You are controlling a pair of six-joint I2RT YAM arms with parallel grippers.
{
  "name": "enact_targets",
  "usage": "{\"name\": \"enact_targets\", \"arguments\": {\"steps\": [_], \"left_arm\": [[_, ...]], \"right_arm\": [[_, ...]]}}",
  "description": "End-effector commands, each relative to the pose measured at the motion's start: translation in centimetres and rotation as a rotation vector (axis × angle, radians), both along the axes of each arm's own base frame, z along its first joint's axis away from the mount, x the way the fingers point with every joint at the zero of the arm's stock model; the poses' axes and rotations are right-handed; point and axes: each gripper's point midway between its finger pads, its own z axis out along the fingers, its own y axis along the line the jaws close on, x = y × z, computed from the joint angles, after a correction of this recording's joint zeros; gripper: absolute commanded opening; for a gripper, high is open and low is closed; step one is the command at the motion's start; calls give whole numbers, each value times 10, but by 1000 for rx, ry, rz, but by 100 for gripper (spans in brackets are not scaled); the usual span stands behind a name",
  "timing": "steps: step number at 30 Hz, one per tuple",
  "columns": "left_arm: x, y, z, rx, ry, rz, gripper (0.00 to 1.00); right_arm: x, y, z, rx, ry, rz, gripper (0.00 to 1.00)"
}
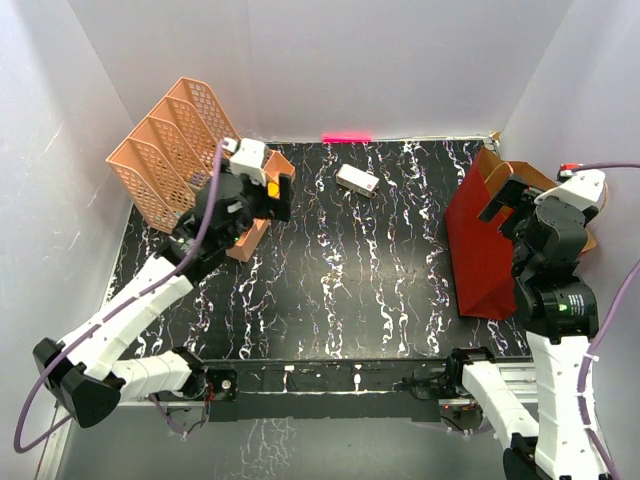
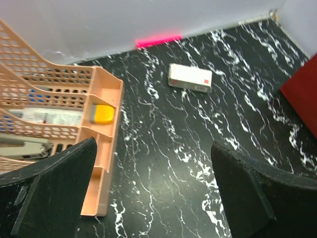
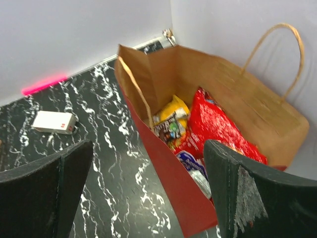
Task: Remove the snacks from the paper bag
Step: Move the paper bag to the center of the board.
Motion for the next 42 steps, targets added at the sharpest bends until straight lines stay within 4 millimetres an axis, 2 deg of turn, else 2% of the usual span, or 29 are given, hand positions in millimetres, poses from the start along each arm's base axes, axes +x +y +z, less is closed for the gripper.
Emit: {"name": "enact_targets", "arguments": {"steps": [1,4,7,15,18,23,28,29,34,38,42], "left_arm": [[-4,-27,-2,-6,-68,-43,98],[-12,-45,-19,16,-68,-87,98],[-20,-57,-27,22,-76,-126,98],[-29,-68,-23,-9,-109,-156,98],[-30,-70,-21,-20,-115,-158,98],[-32,-71,-18,-32,-125,-158,98],[-33,-73,-18,-40,-126,-158,99],[-33,-74,-19,-40,-126,-160,98],[-32,-76,-26,-31,-118,-157,98],[-31,-78,-30,-30,-112,-156,99],[-30,-78,-32,-29,-107,-154,99]], "right_arm": [[-6,-7,-21,52,63,-41,98],[0,-9,-33,67,119,-45,98],[11,-6,-39,79,162,-20,98],[48,-16,-49,78,206,-58,98],[64,-16,-47,66,185,-42,96],[87,-16,-38,26,152,-3,81],[105,-7,-29,3,109,71,60],[106,-6,-26,-1,103,78,56],[109,-1,-17,-25,79,122,47],[108,16,-10,-38,60,231,37],[104,39,-7,-34,42,366,17]]}}
